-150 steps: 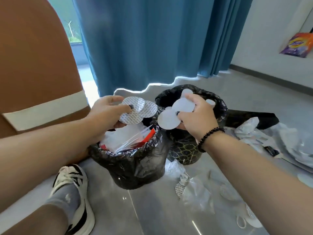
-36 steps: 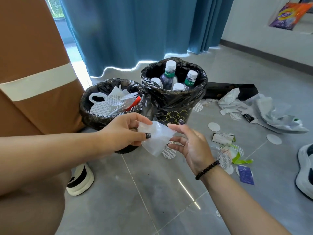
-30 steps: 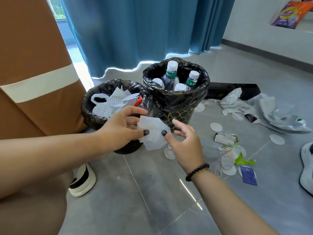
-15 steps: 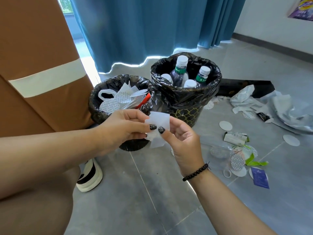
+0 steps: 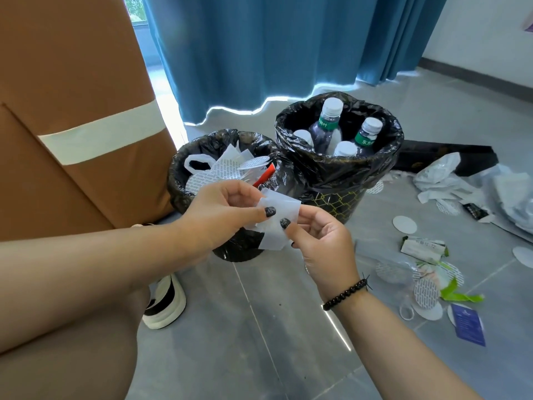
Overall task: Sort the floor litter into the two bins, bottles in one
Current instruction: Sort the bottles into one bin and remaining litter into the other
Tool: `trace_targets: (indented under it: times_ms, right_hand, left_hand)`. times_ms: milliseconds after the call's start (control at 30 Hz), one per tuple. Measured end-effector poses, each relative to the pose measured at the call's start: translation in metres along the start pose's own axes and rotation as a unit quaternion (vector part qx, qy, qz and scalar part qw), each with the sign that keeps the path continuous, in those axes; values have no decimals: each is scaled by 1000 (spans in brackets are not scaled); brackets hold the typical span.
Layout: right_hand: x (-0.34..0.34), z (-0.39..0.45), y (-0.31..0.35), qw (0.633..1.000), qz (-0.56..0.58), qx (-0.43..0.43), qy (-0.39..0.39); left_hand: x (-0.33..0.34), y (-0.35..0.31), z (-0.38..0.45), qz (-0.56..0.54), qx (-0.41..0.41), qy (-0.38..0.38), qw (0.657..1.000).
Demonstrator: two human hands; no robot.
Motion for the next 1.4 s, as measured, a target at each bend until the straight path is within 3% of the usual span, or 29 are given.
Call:
trace_targets:
  times_ms: [200, 433, 533, 633, 767, 1000, 1100, 1200, 1400]
  right_hand:
    - [-5, 4, -7, 999, -27, 41, -15]
    - [-22, 1, -27, 993, -44, 114, -7]
    - [-29, 3, -30, 992, -48, 114, -9]
    - [-38, 2, -34, 992, -59, 112, -11]
    - [-54, 0, -46, 990, -49, 128, -23]
    - [-70, 3, -55, 987, -41, 151, -31]
    - [-77, 5, -54, 987, -37, 153, -38]
    - [-86, 7, -54, 984, -32, 164, -57]
    - [-90, 9, -40, 987, -16, 156, -44]
  left_hand:
    - [-24, -4, 13, 12, 30, -132, 991]
    - [-84, -14, 59, 115, 90, -283, 948]
    - [-90, -15, 90, 254, 116, -251, 927]
    - [-88, -16, 114, 420, 138, -213, 871]
    - [-75, 8, 128, 509, 74, -166, 841]
    - [-67, 19, 133, 506, -71, -79, 856]
    - [-74, 14, 135, 402, -178, -42, 897]
    - [-88, 0, 136, 307, -201, -126, 921]
    - [-93, -49, 119, 405, -160, -198, 878]
Point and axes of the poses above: each hand's wrist, its own z-axis towards the middle knuckle, its own x-axis out of the palm, y = z × x, the point moved 2 cm from there along z, towards the middle knuckle
